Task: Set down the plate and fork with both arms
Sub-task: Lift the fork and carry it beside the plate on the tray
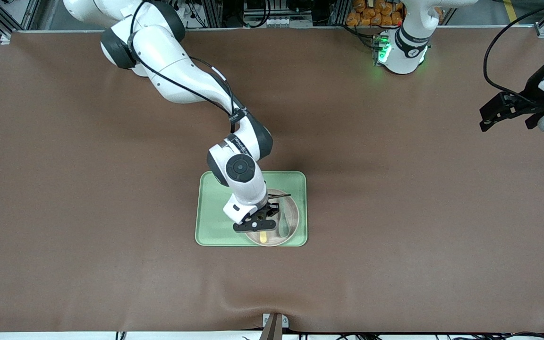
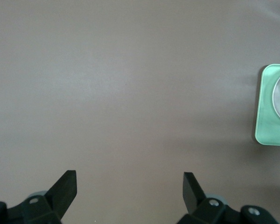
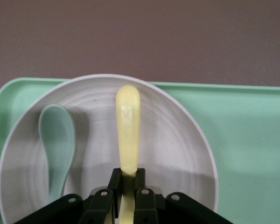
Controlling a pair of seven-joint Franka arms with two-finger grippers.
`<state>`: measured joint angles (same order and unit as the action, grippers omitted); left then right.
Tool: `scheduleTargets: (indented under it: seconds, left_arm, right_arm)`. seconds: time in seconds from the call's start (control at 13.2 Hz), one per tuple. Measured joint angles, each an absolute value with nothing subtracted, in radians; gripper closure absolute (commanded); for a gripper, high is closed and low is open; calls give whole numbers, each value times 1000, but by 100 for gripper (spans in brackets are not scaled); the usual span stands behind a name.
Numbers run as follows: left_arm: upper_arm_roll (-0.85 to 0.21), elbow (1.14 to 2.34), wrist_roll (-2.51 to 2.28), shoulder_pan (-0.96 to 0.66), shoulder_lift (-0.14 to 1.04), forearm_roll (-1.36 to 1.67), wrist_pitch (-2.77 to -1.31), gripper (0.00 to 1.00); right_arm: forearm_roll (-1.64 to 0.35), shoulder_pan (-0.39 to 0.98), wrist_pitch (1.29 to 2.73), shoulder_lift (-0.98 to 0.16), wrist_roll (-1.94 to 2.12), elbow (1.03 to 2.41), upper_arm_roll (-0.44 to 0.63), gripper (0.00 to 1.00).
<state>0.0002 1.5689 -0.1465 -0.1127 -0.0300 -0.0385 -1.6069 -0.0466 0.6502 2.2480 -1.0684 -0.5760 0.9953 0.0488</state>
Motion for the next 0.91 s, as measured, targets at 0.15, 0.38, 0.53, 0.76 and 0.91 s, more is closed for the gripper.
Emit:
scheduleTargets:
  seconds: [0.15,0.38,0.53,0.76,0.91]
  left_arm:
    - [2,1584,-148,-113,-48,-38,-1603,0]
    - [9,1591,-149,-111,-56,-38,-1603,0]
    - [9,1591,-149,-111,-56,-38,-1606,0]
    - [10,1589,-149,-111,-56,-37,-1606,0]
    - [10,1589,-149,-110,-56,-37,-1606,0]
  right_arm:
    - [-71,624,2221,-1047,-578,987,51,100]
    - [-77,528,2156,-1001,-560,987,-3,100]
    - [-77,465,2111,-967,-521,1013,-42,100]
    - [-77,418,2211,-890,-460,1187,-58,100]
    - [-77,398,2354,-831,-429,1366,-76,100]
